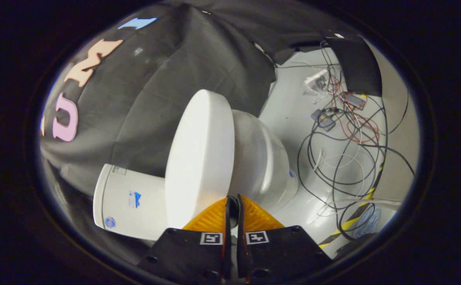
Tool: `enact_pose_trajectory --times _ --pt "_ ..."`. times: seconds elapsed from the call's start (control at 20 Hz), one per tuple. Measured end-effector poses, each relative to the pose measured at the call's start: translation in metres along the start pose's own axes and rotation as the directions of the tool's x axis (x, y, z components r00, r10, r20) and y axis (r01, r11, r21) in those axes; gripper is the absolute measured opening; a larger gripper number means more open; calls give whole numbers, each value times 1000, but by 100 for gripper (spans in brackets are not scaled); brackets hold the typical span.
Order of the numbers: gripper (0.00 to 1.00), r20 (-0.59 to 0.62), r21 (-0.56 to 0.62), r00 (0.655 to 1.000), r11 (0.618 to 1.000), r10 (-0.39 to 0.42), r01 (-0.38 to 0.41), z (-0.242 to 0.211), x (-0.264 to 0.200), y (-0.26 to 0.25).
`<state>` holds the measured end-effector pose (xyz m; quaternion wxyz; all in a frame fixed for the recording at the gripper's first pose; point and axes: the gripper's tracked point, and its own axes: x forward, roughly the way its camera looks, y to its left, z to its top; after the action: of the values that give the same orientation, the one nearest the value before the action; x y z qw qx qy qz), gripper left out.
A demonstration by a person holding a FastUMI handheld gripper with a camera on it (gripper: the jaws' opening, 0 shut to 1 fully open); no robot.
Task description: Open the toilet lid.
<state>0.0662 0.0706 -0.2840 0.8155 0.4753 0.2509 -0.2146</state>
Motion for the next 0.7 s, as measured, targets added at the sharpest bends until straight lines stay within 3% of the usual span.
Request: enact_pose_trajectory --times 0.2,0.45,0.7 --pt "6 50 2 996 997 77 -77 10 -21 33" --pt "6 95 -79 987 990 127 -120 19 -39 69" --pt "6 118 -109 986 989 117 -104 23 -51 85"
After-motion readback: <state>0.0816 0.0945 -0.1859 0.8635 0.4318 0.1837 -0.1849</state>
